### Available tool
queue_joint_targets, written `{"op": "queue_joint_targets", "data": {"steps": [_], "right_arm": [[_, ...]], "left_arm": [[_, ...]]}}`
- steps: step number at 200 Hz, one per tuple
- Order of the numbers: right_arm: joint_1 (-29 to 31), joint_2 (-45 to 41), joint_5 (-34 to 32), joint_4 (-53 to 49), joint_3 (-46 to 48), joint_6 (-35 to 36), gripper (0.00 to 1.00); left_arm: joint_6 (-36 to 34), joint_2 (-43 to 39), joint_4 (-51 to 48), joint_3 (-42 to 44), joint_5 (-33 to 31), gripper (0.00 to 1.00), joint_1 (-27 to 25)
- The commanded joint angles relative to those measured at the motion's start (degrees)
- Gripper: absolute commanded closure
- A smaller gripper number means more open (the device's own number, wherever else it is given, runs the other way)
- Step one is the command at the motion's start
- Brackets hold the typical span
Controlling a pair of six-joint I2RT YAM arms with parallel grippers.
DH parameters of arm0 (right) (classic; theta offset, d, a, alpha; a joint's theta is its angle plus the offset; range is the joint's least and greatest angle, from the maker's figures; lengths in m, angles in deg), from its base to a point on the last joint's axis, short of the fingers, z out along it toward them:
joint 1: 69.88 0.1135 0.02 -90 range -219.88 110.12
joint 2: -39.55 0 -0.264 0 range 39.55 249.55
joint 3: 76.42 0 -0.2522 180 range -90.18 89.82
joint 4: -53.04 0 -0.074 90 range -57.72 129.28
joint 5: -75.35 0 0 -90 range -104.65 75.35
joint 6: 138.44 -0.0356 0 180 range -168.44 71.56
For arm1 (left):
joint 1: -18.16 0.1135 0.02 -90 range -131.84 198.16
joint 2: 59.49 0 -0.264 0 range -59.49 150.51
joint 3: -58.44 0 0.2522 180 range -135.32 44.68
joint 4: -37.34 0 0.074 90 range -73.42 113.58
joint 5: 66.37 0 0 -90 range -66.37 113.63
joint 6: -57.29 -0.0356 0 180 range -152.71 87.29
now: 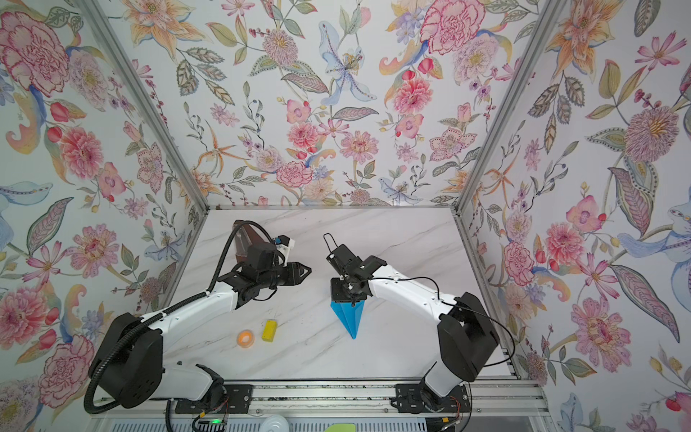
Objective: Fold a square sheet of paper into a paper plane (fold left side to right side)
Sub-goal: 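Open both grippers and lift them off the folded blue paper, then lower both grippers onto the blue paper's folded edges from either side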
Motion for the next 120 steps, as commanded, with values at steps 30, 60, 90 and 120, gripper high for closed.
{"op": "queue_joint_targets", "data": {"steps": [30,60,90,120], "right_arm": [[-9.8,-7.9,7.3,5.4,14.8,-0.3,0.84],[-11.5,-6.1,15.0,11.8,21.0,0.0,0.93],[-11.3,-2.9,22.3,20.8,24.1,-1.6,0.95],[-10.9,0.1,24.4,26.7,25.8,-4.1,0.97]], "left_arm": [[6.6,5.9,8.9,2.6,2.8,0.61,-8.0],[10.5,10.4,15.8,5.7,3.9,0.63,-8.7],[12.6,11.4,23.1,8.4,7.0,0.61,-8.8],[12.1,11.2,21.1,9.4,6.9,0.59,-8.7]]}}
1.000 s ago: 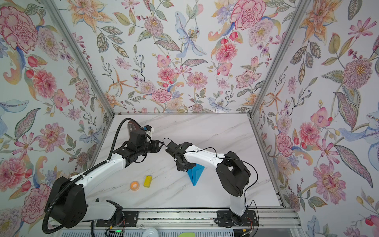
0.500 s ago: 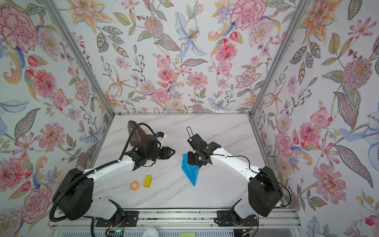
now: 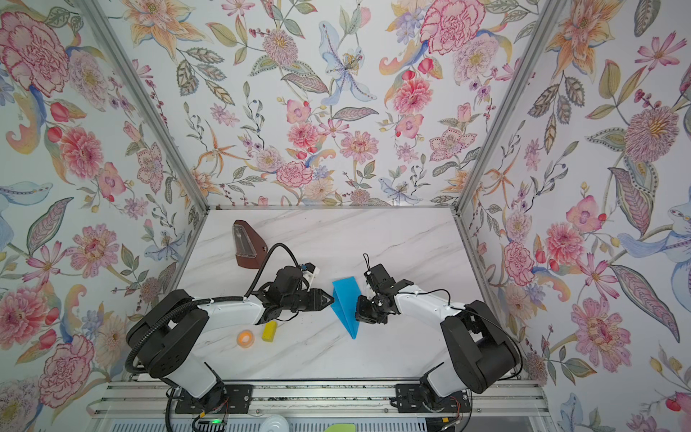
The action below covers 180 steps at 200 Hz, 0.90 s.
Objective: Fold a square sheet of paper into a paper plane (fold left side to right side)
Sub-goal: 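Lower both grippers onto the blue paper's folded edges from either side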
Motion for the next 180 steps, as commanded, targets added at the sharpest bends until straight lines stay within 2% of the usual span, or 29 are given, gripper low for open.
{"op": "queue_joint_targets", "data": {"steps": [1,46,114,150,180], "right_arm": [[0.6,2.1,4.5,8.2,1.3,-2.3,0.98],[1.6,4.5,5.4,12.6,2.8,-4.7,0.98],[2.7,5.0,5.0,15.2,3.8,-7.0,0.99],[3.1,5.4,5.0,15.8,4.0,-7.4,0.99],[3.6,5.7,5.1,16.1,3.9,-7.7,0.99]], "left_arm": [[0.9,-0.2,2.9,0.9,1.5,0.58,0.1],[0.9,0.0,2.5,2.1,3.6,0.55,-1.2],[1.9,2.6,0.5,1.5,2.5,0.53,-3.7],[2.7,4.1,-0.6,0.9,1.4,0.56,-4.0],[2.8,4.5,-0.7,0.2,1.3,0.63,-4.1]]}}
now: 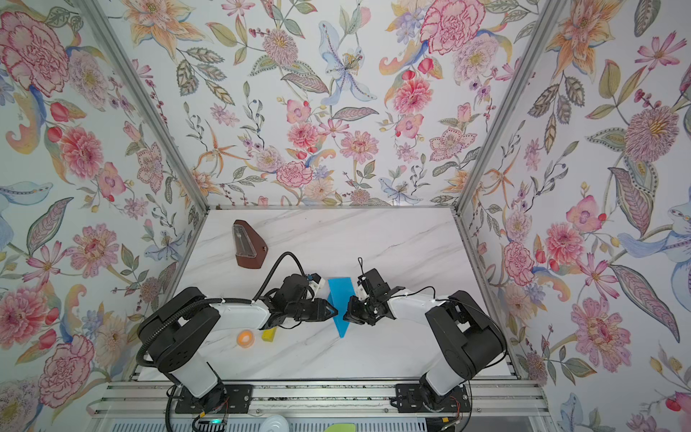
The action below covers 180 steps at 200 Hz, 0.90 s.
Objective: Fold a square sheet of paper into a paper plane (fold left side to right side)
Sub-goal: 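Lower both grippers onto the blue paper's folded edges from either side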
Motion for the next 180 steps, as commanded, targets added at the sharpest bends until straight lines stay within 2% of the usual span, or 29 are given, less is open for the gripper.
{"op": "queue_joint_targets", "data": {"steps": [1,53,103,158,180], "right_arm": [[0.7,1.2,0.2,0.6,0.6,-0.7,0.99],[1.2,2.2,0.5,1.4,0.7,-1.0,0.99],[1.2,2.1,0.6,1.2,0.6,-1.1,0.99],[1.3,0.4,0.3,0.0,0.1,-1.1,0.99],[0.9,-1.8,-0.9,-1.2,-0.2,-1.1,0.94]], "left_arm": [[0.4,0.9,-1.1,-1.2,-0.5,0.64,-0.5],[0.1,1.7,-2.1,-2.3,-1.6,0.74,-0.5],[-0.7,1.8,-4.0,-2.8,-2.8,0.89,-0.5],[-1.8,2.6,-5.1,-3.3,-3.2,0.99,-0.5],[-3.4,2.8,-7.0,-4.2,-3.8,1.0,-0.3]]}}
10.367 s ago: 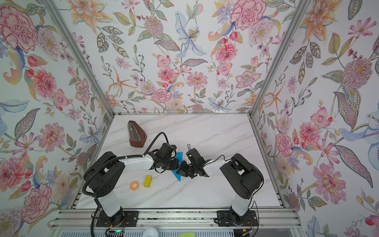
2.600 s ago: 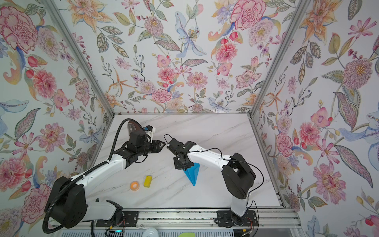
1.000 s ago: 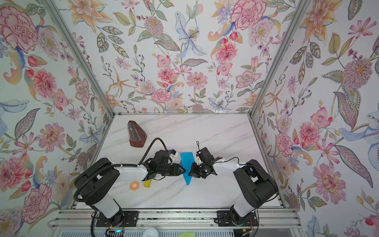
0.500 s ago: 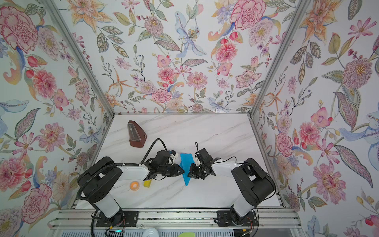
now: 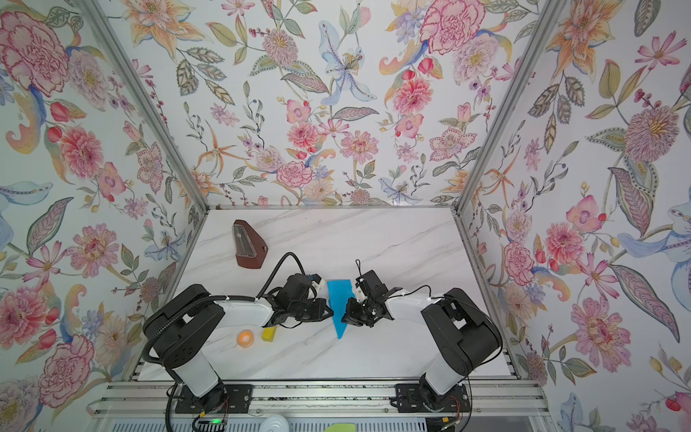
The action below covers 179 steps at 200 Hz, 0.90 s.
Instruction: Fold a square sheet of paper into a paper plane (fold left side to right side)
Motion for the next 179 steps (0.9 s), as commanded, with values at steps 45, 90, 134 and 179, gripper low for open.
{"op": "queue_joint_targets", "data": {"steps": [45,90,134,179], "right_arm": [[-3.8,-8.4,-3.8,-2.8,1.8,-1.1,0.81],[-10.2,-9.0,-1.1,0.2,5.7,-1.6,0.72],[-13.1,-5.1,4.9,10.8,9.5,-4.4,0.71],[-13.9,-1.8,7.3,17.5,10.5,-6.4,0.76]], "left_arm": [[-5.4,3.6,-4.4,-3.4,1.7,1.0,0.9],[-7.6,5.2,-5.4,-3.3,4.5,1.0,2.7],[-9.1,5.7,-6.5,-3.3,5.8,1.0,3.5],[-9.6,6.0,-6.6,-3.1,6.4,1.0,3.9]]}}
